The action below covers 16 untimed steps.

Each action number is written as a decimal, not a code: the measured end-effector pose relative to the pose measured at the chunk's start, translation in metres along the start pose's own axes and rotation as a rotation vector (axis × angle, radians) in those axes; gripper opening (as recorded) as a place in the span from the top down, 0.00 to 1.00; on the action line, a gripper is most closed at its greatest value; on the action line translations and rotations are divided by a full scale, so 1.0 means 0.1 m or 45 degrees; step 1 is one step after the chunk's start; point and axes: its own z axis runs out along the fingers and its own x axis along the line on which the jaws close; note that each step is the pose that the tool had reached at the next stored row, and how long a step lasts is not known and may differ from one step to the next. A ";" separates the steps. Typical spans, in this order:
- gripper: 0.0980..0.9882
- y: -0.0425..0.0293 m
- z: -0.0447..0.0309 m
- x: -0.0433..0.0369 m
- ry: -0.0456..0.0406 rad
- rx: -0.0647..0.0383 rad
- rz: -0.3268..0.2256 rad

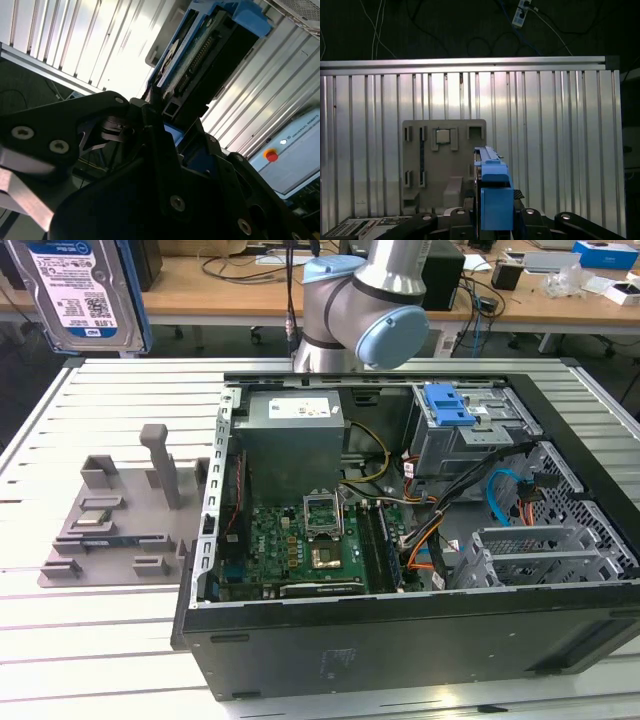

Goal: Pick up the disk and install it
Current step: 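Pick up the disk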

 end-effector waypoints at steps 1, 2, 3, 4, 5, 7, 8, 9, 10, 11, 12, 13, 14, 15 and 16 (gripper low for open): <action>0.70 -0.041 -0.002 -0.001 0.000 0.000 0.000; 0.70 -0.072 -0.003 -0.003 0.000 0.000 0.000; 0.70 -0.120 -0.005 -0.004 0.000 0.000 0.000; 0.70 -0.159 -0.006 -0.005 0.000 0.000 0.000; 0.70 -0.192 -0.008 -0.006 0.000 0.000 0.000; 0.70 -0.274 -0.010 -0.008 0.000 0.000 0.000; 0.70 -0.312 -0.011 -0.009 0.000 0.000 0.000; 0.70 -0.349 -0.013 -0.011 0.000 0.000 0.000; 0.70 -0.404 -0.016 -0.012 0.000 -0.001 0.000; 0.70 -0.438 -0.017 -0.013 0.000 -0.001 0.000; 0.70 -0.469 -0.018 -0.014 0.000 -0.001 0.000; 0.70 -0.502 -0.019 -0.014 0.000 -0.001 0.000; 0.70 -0.533 -0.020 -0.016 0.000 -0.001 0.000; 0.70 -0.563 -0.021 -0.017 0.000 -0.001 0.000; 0.70 -0.599 -0.023 -0.018 0.000 -0.001 0.000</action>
